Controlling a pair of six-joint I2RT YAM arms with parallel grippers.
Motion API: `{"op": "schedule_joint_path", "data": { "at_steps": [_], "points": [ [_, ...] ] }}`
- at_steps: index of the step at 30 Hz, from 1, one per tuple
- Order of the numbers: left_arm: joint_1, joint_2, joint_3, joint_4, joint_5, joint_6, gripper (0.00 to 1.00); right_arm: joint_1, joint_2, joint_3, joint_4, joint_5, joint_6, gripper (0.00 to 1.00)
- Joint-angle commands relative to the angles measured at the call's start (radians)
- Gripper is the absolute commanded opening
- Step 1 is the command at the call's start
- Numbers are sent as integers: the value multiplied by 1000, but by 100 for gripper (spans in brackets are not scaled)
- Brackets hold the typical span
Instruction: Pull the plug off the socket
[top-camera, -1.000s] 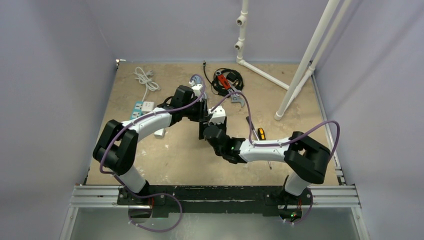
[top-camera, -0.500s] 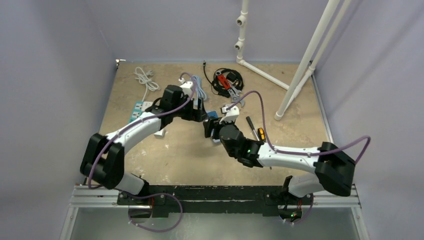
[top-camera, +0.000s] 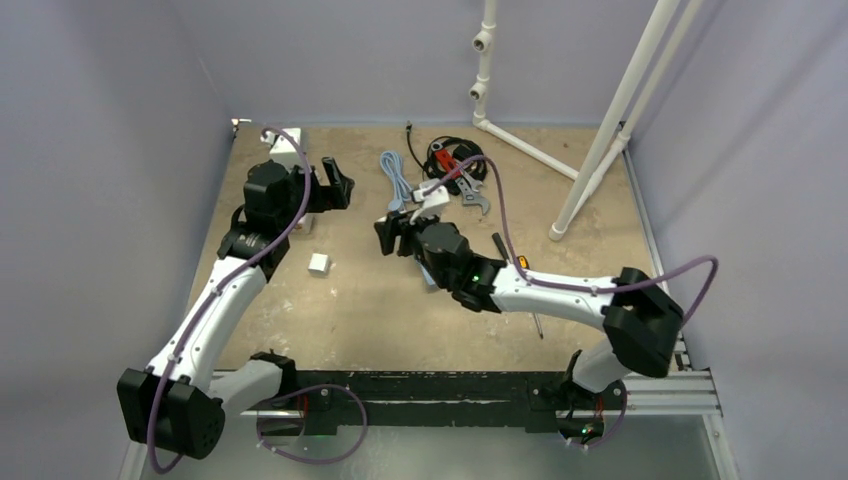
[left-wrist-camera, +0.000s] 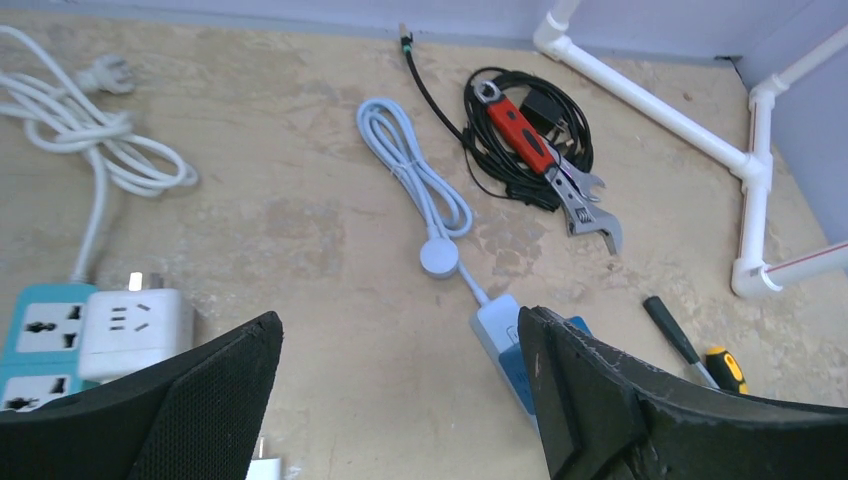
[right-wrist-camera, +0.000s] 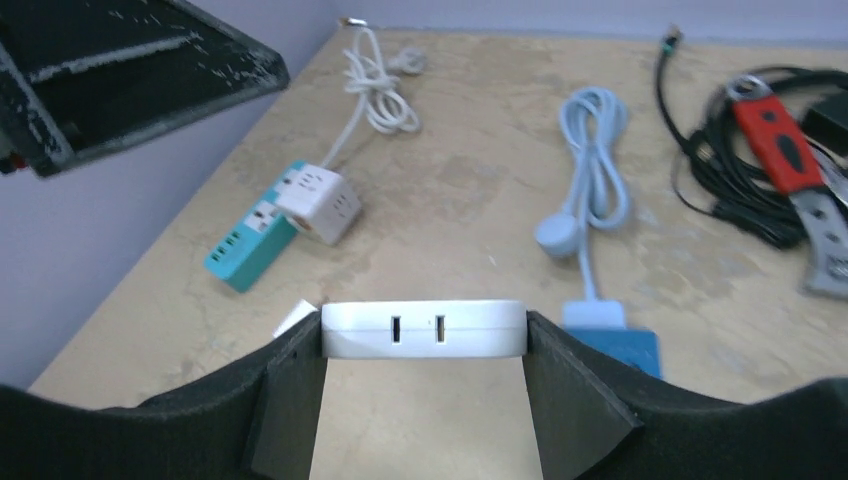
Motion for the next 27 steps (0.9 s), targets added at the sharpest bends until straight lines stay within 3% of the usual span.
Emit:
{"op": "schedule_joint_path", "data": {
  "at_steps": [1,7,16,18,22,27],
  "points": [
    [1,-54,-14,-14,-96,42,88,-1,164,181,33,-132,-56,5],
    [3,-48,-10,-20,-106,46,88,-1,406,384,-37,-183,-73,5],
    [16,-62,-10,-20,-127,48,88,-1,595,551,-76,-260,-73,11],
    [19,-59,-9,-21,-123,45,88,-1,624,575,-90,-245,-69,17],
    [21,-61,-9,-21,-118,43,88,-7,650,592,-86,-230,-61,44],
    [27,-68,-3,-41,-170,36,89,-16,655,596,-75,-238,-58,63]
  ]
}}
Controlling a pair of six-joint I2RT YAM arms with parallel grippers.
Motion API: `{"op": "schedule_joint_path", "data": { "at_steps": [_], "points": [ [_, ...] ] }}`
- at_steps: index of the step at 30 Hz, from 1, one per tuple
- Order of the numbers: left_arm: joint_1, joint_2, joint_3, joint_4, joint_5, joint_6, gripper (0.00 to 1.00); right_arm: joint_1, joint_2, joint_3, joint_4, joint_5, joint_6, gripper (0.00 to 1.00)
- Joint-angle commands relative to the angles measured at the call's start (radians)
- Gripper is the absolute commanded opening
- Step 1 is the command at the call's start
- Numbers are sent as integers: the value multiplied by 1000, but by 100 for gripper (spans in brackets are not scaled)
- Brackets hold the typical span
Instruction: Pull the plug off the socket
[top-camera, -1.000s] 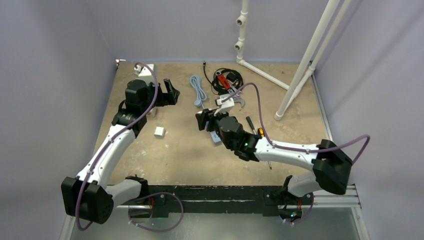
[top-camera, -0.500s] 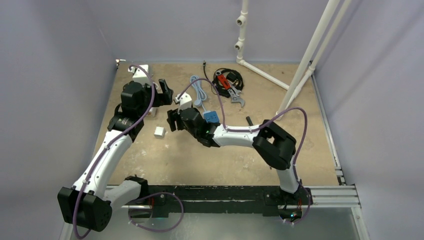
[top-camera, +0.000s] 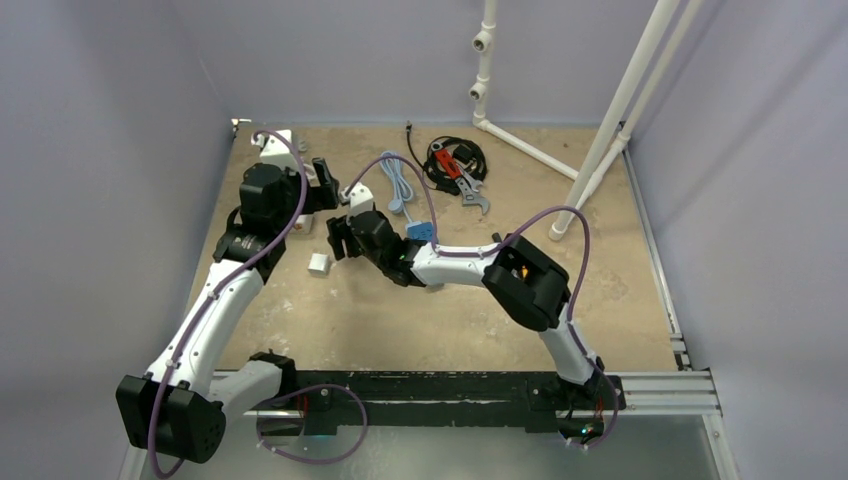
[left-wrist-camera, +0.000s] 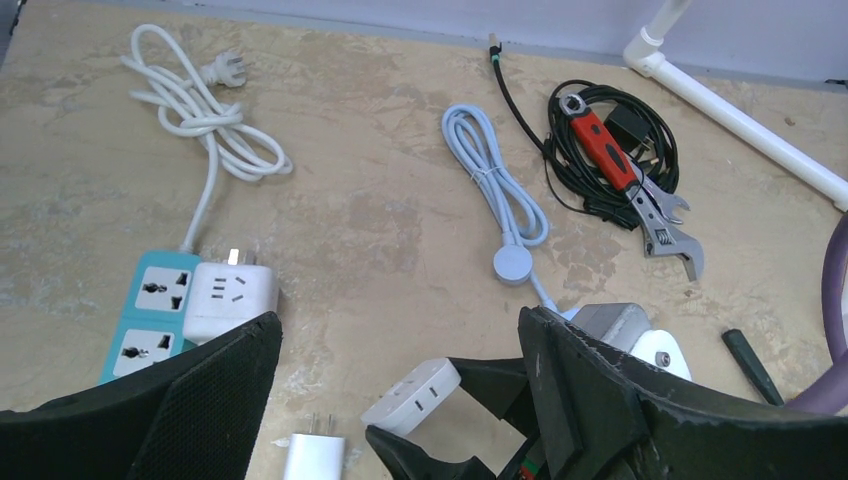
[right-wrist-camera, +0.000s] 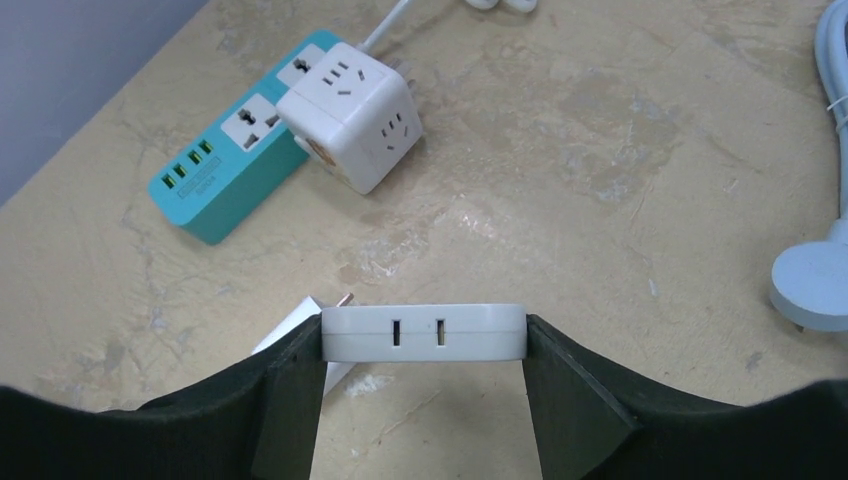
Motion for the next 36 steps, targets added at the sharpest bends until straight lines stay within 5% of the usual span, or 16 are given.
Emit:
{"op": "schedule_joint_path", "data": {
  "at_steps": [1,9,18,25,31,36],
  "points": [
    [11,-24,1,10,-32,-5,89,-3,-9,46,16,-16,-11,67],
    [64,-30,-1,12,-11,-19,91,-3,-55,8,62,-39,-32,98],
    [78,-78,-18,29,-46,-35,91,-7,-217,-87,73,15,-40,99],
    [66,25,-12,30,86,-71,90,-79,-459,-300,107,38,-1,99],
    [-77,154,-26,46,187,-87,89,-95,-629,-530,143,188,50,99],
    [-157,268,-17,56,257,-108,89,-157,-684,-639,189,144,73,99]
  ]
}}
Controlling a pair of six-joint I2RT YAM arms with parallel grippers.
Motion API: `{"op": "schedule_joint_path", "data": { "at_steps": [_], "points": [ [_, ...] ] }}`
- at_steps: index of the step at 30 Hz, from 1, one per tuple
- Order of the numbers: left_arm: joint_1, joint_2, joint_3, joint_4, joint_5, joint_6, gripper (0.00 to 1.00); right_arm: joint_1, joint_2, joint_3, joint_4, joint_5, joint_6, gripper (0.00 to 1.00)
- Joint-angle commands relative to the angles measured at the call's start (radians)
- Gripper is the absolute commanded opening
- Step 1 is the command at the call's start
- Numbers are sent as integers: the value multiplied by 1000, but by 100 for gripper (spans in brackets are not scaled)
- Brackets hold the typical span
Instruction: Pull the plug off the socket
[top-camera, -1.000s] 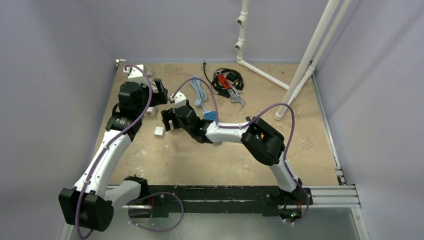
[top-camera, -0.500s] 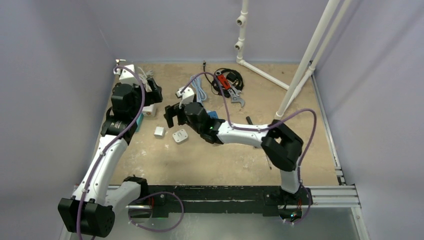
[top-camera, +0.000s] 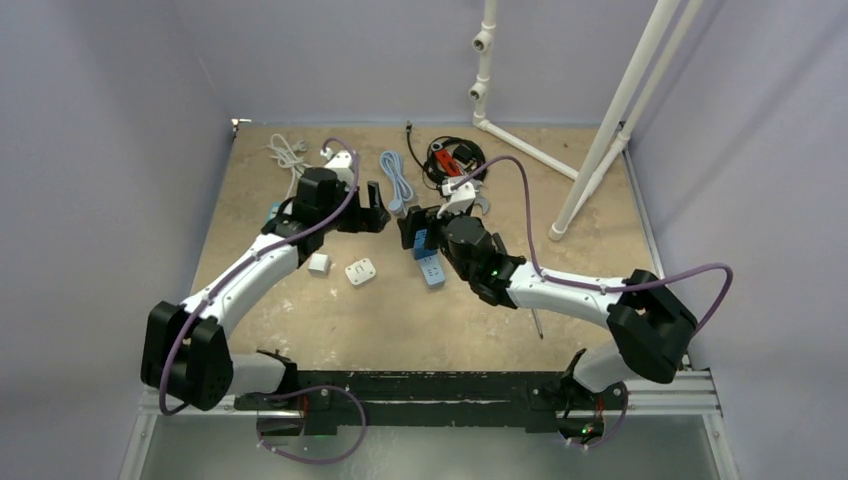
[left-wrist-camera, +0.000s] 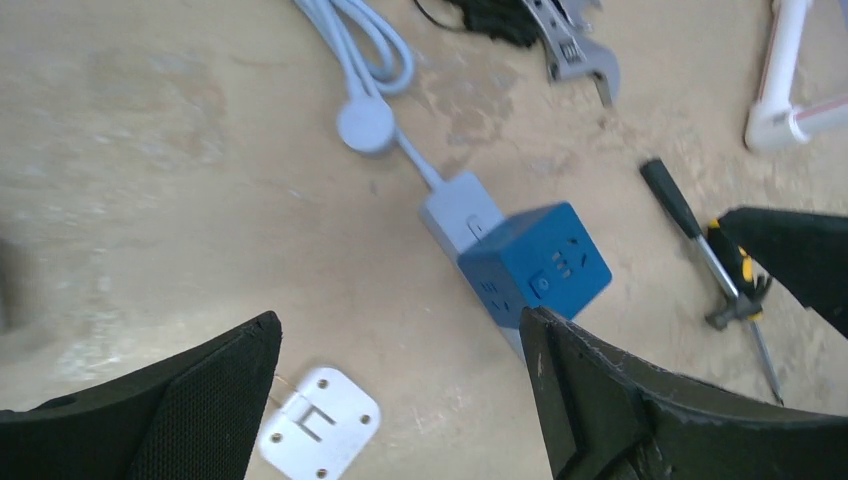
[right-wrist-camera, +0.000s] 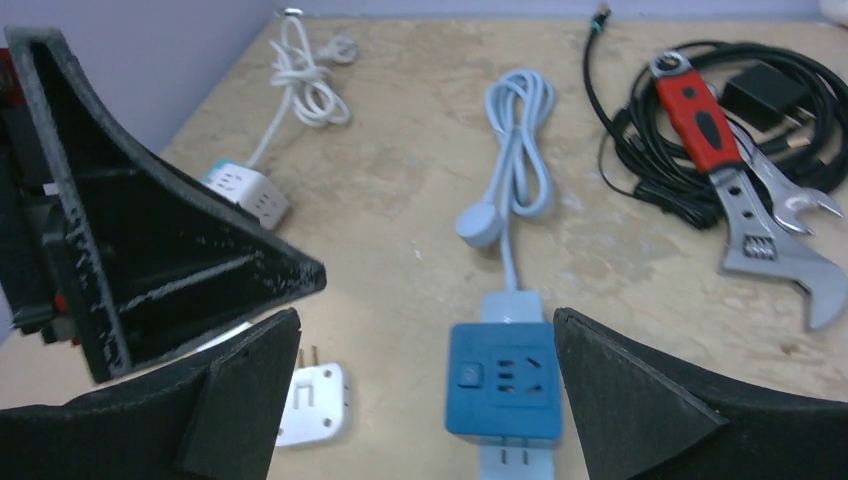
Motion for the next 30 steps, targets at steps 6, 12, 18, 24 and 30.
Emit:
{"op": "schedule_joint_path", "data": {
  "at_steps": [6,12,18,24,30],
  "points": [
    [-33,74,-4,46,140,-49,89,-56,32,-48,33,5,44,99],
    [-33,55,-7,37,139,-43,89,-56,109,-24,28,-28,35,99],
    [-33,61,8,12,134,-20,90,-56,166,1,24,-56,28,99],
    [-33,90,23,-8,142,-8,93,-56,224,32,25,-77,23,99],
    [-33,90,24,-12,150,-7,94,-56,267,53,16,-67,23,98]
  ]
}}
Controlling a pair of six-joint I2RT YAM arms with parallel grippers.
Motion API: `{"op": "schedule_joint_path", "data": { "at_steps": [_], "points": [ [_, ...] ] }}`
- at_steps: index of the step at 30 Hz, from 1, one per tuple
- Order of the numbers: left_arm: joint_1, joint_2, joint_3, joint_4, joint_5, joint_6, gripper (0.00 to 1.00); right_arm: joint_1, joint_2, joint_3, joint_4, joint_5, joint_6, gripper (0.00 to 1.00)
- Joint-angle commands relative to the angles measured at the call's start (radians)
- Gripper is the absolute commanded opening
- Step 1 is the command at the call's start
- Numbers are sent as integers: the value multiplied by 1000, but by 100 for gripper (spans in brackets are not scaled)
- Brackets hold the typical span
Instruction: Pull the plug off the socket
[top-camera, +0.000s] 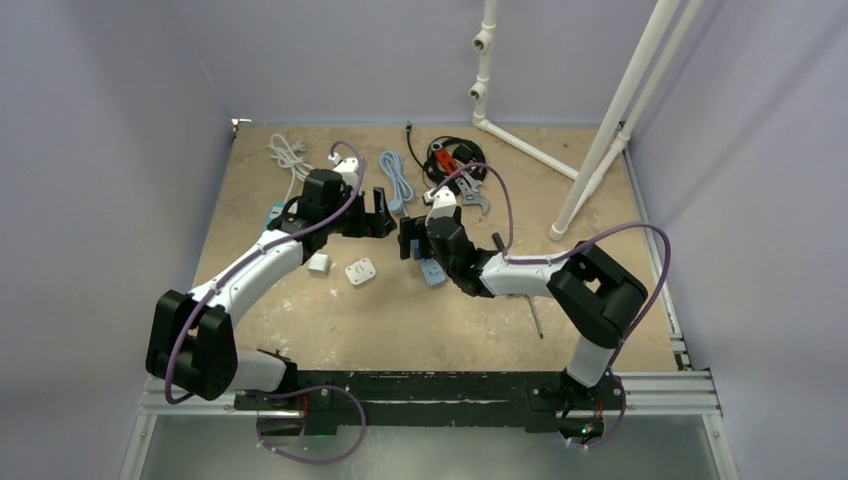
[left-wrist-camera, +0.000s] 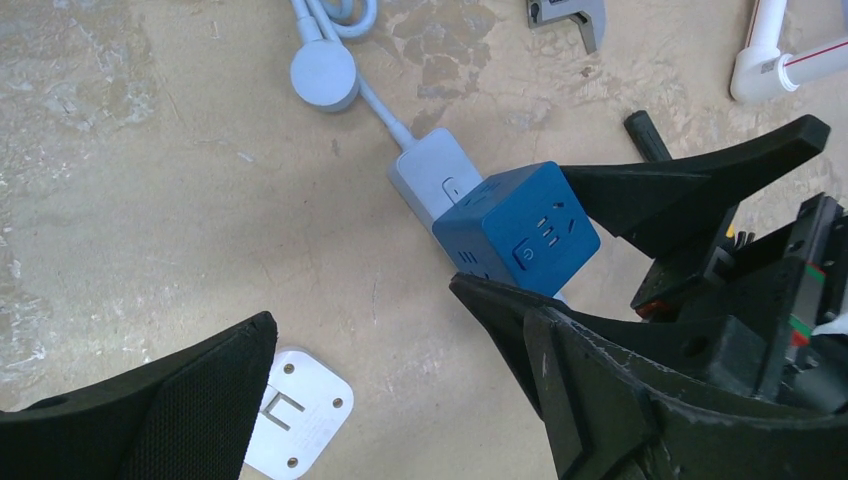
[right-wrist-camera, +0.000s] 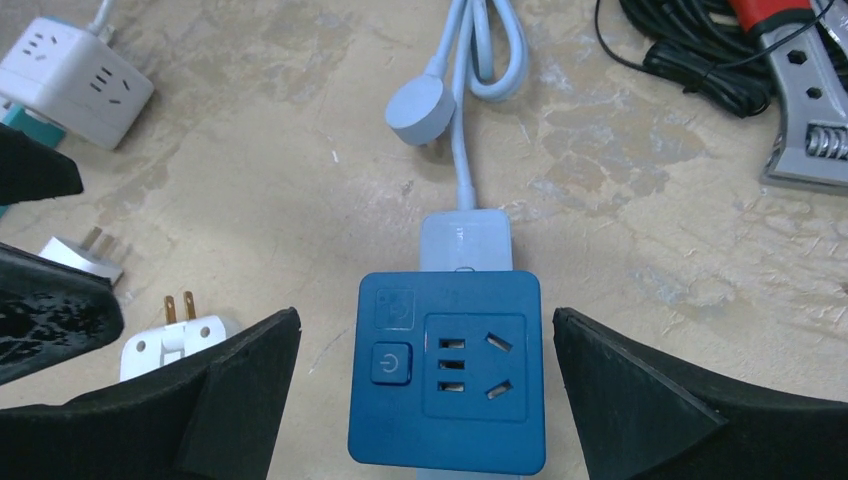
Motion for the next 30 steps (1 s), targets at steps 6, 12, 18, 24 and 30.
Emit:
{"op": "schedule_joint_path", "data": {
  "at_steps": [6,12,18,24,30],
  "points": [
    [3,-1,22,8,17,13,94,4,24,47,25,9,-11,97],
    [3,-29,11,15,3,25,94,4,42,53,22,-28,2,87],
    [3,-29,9,15,-4,23,94,6,69,70,4,-14,6,74],
    [3,-39,7,15,-16,20,94,6,68,71,-1,28,4,50],
    [4,-39,-5,47,27,3,94,6,-20,10,69,30,9,1]
  ]
}}
